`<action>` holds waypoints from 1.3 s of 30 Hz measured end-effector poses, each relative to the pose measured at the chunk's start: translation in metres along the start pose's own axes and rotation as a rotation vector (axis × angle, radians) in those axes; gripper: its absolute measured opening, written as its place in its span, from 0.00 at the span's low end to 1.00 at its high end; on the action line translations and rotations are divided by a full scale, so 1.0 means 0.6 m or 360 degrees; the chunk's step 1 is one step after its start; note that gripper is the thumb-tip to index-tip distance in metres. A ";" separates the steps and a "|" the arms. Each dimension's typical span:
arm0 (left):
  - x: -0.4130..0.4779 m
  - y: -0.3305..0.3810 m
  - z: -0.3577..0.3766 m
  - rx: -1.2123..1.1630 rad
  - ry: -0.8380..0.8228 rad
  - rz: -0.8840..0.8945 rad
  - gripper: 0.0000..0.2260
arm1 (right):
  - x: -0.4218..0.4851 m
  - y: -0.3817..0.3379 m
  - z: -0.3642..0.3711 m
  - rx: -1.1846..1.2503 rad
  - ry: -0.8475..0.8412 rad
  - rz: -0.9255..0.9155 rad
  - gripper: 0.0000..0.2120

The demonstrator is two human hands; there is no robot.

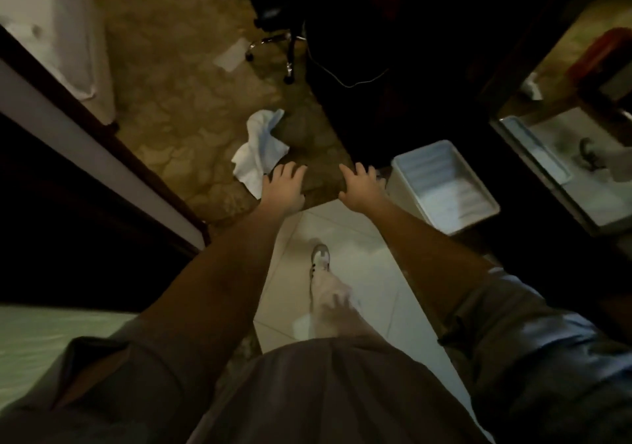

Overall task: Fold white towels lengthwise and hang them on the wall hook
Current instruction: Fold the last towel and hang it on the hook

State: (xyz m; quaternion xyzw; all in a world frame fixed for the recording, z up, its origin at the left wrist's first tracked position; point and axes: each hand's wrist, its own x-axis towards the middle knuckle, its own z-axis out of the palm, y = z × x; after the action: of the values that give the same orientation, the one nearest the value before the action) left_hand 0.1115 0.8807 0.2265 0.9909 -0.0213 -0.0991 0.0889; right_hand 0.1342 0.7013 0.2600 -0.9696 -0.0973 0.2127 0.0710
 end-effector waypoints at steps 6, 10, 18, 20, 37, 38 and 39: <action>0.152 -0.145 0.000 -0.0138 -0.0113 -0.0303 0.29 | 0.240 -0.071 -0.034 -0.0001 -0.0143 -0.0133 0.31; 0.255 -0.236 -0.002 -0.0149 -0.0131 -0.0442 0.26 | 0.389 -0.106 -0.040 -0.0065 -0.0290 -0.0212 0.31; 0.442 -0.400 0.084 -0.0044 -0.0215 -0.0484 0.28 | 0.645 -0.170 0.051 -0.0190 -0.0430 -0.0376 0.29; 0.477 -0.437 0.137 -0.0052 -0.0270 -0.0478 0.28 | 0.708 -0.180 0.101 -0.0217 -0.0458 -0.0384 0.29; 0.793 -0.652 0.876 -0.0613 0.0045 -0.0842 0.27 | 1.286 -0.174 0.760 -0.0269 -0.0305 -0.0702 0.30; 0.809 -0.658 0.915 -0.0666 0.0078 -0.0862 0.27 | 1.312 -0.173 0.796 -0.0283 -0.0281 -0.0759 0.30; 0.823 -0.663 0.951 -0.0713 0.0108 -0.0879 0.27 | 1.335 -0.172 0.830 -0.0290 -0.0259 -0.0817 0.29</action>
State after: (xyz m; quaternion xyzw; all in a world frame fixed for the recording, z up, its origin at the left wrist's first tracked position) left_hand 0.4905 1.1442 -0.4908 0.9179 0.2724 -0.0885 0.2746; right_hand 0.6186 1.0248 -0.4885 -0.8954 -0.3638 0.2554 0.0270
